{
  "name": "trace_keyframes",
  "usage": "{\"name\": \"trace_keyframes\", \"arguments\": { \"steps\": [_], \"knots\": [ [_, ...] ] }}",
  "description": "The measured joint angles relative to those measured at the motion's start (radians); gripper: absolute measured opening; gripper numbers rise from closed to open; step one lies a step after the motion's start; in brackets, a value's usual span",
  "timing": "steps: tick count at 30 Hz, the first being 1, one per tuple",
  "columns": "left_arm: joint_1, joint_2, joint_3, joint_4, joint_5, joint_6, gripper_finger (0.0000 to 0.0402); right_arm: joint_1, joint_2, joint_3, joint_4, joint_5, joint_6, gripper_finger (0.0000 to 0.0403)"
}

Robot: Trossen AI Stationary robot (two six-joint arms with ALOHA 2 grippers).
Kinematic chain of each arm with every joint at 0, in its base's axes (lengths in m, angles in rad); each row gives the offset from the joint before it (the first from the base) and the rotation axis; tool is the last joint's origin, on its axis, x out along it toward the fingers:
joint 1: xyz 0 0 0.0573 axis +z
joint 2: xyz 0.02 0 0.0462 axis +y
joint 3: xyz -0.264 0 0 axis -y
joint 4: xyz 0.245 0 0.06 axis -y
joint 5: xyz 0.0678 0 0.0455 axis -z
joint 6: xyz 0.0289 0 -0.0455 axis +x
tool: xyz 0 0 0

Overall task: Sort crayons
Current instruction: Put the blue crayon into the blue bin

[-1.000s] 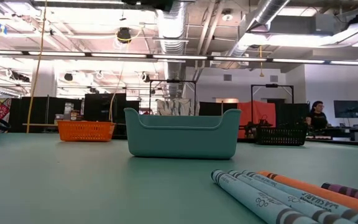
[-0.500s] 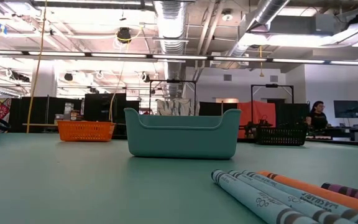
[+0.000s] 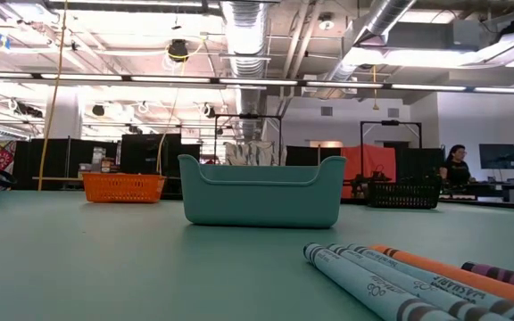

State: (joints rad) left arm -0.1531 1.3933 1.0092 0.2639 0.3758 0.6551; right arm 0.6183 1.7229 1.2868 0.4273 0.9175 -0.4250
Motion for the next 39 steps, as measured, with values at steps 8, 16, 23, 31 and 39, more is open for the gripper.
{"name": "trace_keyframes", "arguments": {
  "steps": [8,16,23,31,39],
  "knots": [
    [-0.016,0.000,0.000,-0.007,-0.051,0.018,0.0000,-0.007,0.000,0.000,-0.001,-0.043,-0.036,0.0010],
    [-0.014,-0.002,0.000,-0.093,-0.156,-0.038,0.0056,-0.008,0.000,0.000,-0.040,-0.041,-0.001,0.0003],
    [-0.011,-0.034,0.000,-0.454,-0.352,-0.194,0.0158,-0.034,0.000,0.000,-0.246,-0.087,0.218,0.0002],
    [-0.066,-0.036,-0.068,-0.829,-0.365,-0.551,0.0187,-0.166,0.000,0.000,-0.489,-0.351,0.535,0.0001],
    [-0.236,-0.045,-0.259,-0.725,-0.443,-0.759,0.0188,-0.286,0.000,0.000,-0.613,-0.588,0.671,0.0001]
  ]
}}
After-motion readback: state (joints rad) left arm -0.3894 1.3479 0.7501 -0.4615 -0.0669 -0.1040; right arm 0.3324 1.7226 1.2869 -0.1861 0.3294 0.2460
